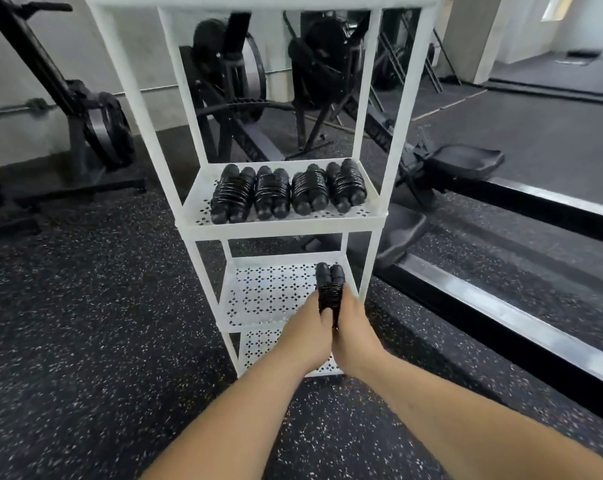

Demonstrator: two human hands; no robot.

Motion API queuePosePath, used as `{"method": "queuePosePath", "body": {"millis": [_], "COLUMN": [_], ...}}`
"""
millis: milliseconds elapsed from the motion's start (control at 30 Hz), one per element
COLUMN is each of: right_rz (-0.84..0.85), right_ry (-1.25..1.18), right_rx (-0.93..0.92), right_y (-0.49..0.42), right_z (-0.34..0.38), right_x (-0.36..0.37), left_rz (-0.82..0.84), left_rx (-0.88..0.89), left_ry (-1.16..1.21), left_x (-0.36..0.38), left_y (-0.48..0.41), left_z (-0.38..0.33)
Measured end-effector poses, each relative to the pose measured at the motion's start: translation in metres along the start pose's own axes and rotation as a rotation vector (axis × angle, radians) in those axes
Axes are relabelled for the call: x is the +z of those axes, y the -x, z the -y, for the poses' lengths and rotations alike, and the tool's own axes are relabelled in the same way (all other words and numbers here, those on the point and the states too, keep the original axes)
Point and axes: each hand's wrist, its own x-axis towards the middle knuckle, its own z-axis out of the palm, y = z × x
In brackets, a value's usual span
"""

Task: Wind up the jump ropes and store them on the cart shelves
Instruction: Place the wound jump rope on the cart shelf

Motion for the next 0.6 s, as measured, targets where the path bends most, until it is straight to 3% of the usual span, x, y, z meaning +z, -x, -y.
{"method": "queuePosePath", "body": {"millis": [267,600], "right_rz": [0.105,0.115], "right_ry": [0.191,0.348], "right_rx": [0.18,0.272], "right_y": [-0.074,-0.1], "right_z": [-0.007,-0.011], "right_x": [0.013,0.029], "left_rz": [0.091,0.104], "left_rx": [0.07,0.102], "left_ry": [-0.377,-0.45], "left_x": [0.009,0.021], "left_y": [-0.046,-0.062], "left_z": [0.026,0.051]}}
